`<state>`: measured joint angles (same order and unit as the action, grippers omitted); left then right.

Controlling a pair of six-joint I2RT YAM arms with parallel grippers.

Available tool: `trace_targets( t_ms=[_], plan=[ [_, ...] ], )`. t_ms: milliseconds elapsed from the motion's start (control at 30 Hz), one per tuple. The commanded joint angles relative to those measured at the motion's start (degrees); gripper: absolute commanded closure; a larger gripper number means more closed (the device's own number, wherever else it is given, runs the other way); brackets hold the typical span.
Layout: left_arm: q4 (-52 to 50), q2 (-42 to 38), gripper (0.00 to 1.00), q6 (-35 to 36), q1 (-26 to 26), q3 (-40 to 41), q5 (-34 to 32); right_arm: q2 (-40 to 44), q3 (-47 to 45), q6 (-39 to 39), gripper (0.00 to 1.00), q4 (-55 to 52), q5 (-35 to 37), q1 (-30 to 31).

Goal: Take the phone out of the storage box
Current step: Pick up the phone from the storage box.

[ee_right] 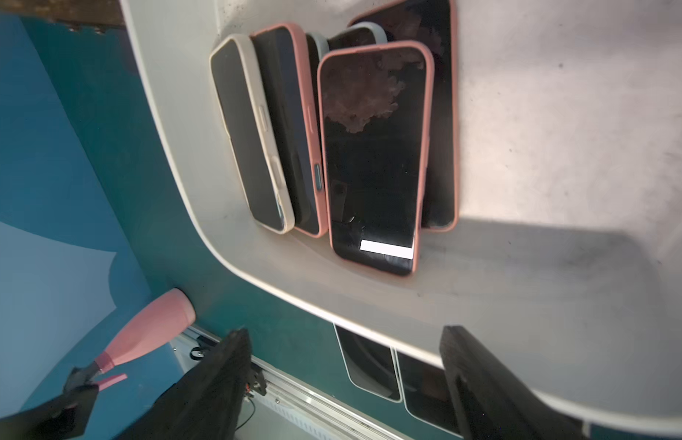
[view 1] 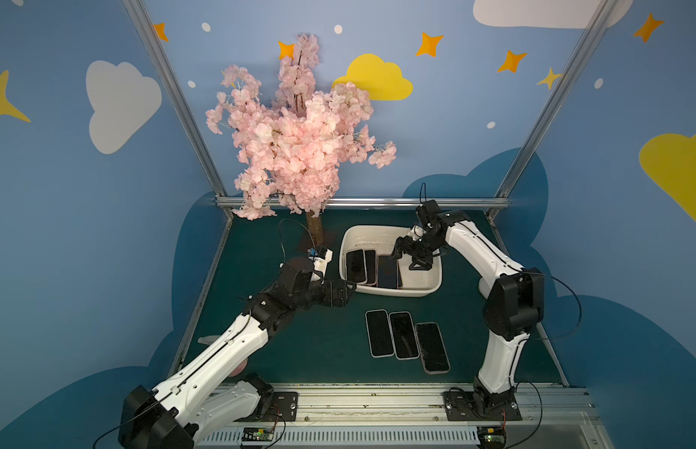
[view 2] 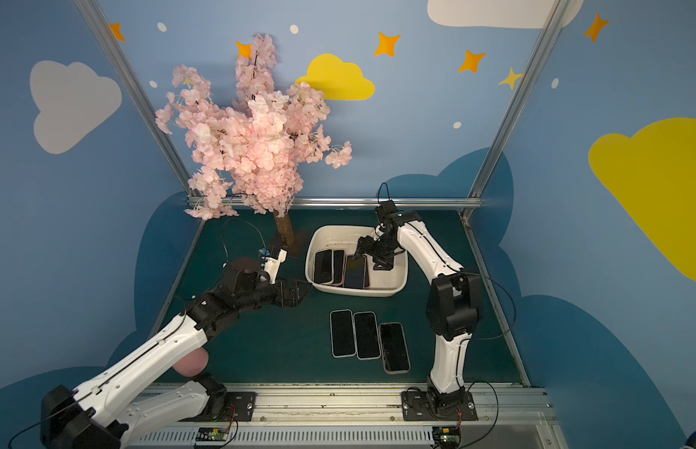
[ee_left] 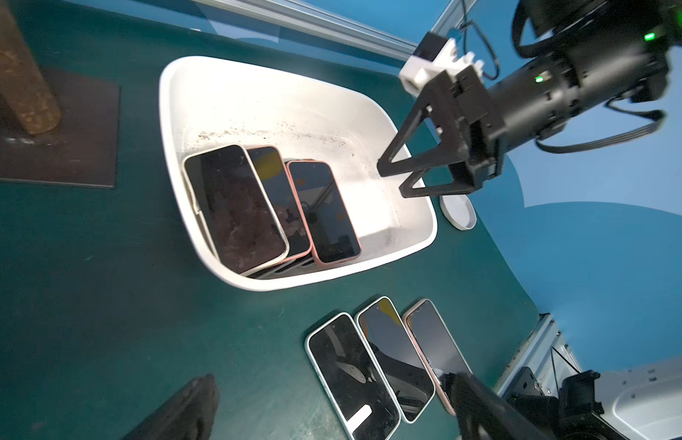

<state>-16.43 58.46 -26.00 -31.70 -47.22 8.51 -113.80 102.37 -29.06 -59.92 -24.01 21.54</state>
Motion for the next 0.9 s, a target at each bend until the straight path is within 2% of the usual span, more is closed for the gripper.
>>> trace_targets(
  t_ms=[0,367,700,867],
  plan=[
    [-2.54,-2.58,0.00,-0.69,1.61,1.64,-0.16,-4.82,4.00,1.01,0.18,-2.92,-5.54,-0.79],
    [-4.69,-4.76,0.00,1.03,5.70,2.15,2.68,-14.36,7.27,1.10,0.26,-0.58,-7.53,-2.46],
    [-4.79,-3.21,0.00,2.10,7.86,1.34,6.33,-16.38,4.83,0.26,0.32,2.47,-8.77,-2.80],
    [-4.78,-3.15,0.00,1.81,8.12,1.73,6.78,-16.13,1.70,-0.08,0.38,6.89,-11.91,-2.64]
  ],
)
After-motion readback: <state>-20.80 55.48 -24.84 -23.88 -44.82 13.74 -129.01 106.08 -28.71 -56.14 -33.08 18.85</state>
